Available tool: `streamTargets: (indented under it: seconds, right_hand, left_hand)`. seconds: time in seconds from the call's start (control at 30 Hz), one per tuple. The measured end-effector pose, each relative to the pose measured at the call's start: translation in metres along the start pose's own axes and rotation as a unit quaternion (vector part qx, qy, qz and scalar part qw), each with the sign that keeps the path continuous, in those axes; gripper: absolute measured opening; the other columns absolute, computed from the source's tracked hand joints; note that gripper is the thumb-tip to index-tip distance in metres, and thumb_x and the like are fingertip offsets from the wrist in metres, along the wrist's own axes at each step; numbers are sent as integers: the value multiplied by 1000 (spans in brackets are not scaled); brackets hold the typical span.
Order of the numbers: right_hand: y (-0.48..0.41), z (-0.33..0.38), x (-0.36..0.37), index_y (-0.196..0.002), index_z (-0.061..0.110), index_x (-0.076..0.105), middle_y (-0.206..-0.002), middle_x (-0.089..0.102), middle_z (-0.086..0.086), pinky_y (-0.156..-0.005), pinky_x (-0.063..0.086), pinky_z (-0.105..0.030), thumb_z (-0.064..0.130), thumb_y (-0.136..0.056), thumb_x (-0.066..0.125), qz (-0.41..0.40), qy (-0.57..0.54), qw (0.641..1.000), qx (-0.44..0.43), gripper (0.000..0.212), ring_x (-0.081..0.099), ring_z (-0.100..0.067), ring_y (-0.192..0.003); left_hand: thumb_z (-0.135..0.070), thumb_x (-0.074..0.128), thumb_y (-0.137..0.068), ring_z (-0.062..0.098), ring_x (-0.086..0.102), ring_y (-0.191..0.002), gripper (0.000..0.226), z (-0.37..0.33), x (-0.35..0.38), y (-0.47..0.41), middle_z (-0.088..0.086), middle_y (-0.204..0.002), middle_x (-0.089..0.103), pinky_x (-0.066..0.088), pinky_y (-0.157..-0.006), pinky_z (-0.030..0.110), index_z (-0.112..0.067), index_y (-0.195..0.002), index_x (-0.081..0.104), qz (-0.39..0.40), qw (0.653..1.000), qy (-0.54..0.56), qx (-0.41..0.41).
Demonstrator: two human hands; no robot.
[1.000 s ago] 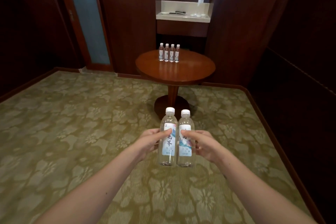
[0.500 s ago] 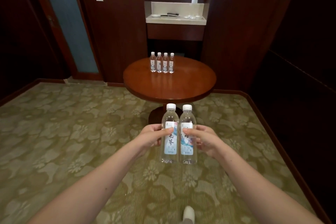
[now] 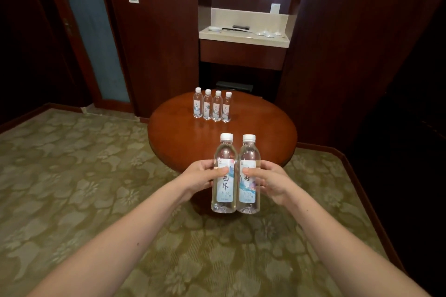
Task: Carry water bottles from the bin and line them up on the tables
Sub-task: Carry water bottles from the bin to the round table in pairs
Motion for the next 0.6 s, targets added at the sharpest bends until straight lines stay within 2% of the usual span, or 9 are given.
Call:
streamTargets:
  seconds: [0.1, 0.23, 0.33, 0.47, 0.6]
  right_hand:
    - [-41, 12, -14, -114, 5, 66, -100, 77, -8, -80, 59, -39, 8, -79, 80, -3, 5, 1000, 4, 38, 74, -24, -94]
    - [-103, 27, -29, -114, 4, 64, -100, 77, -8, -95, 56, -49, 8, -79, 81, -11, 22, 1000, 6, 40, 73, -28, -98]
    - [-154, 41, -40, -113, 7, 66, -100, 78, -6, -98, 53, -52, 9, -78, 82, -18, 29, 999, 4, 39, 74, -26, -97]
    - [-220, 65, -53, -113, 7, 65, -99, 78, -5, -94, 56, -48, 8, -80, 79, -43, 21, 999, -5, 36, 75, -22, -93]
    - [-275, 85, -68, -112, 7, 65, -99, 77, -6, -79, 60, -38, 5, -80, 79, -70, 1, 997, -10, 35, 75, -20, -89]
  left_hand:
    - [-23, 70, -89, 11, 71, -101, 29, -13, -4, -43, -2, -108, 75, 54, -74, 19, -19, -117, 67, 3, 1000, -8, -1]
    - [-21, 71, -88, 16, 71, -101, 32, -24, -16, -107, 1, -107, 75, 57, -79, 26, -16, -119, 66, 4, 1000, -11, -10]
    - [-18, 71, -88, 18, 70, -104, 33, -32, -29, -166, 3, -109, 75, 55, -88, 31, -13, -120, 66, 16, 1000, -8, -8]
    - [-17, 70, -88, 19, 69, -107, 32, -51, -47, -246, 3, -110, 74, 53, -94, 34, -13, -120, 66, 34, 999, -13, -6]
    - [-17, 71, -87, 21, 69, -107, 31, -69, -62, -317, 5, -111, 74, 53, -97, 38, -12, -118, 67, 66, 998, -23, -6]
Point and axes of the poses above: each hand's wrist, its own y-axis away from the middle knuckle, its own x-axis out of the palm, z = x × y, the point moved 2 cm from there along -y, towards the middle knuckle
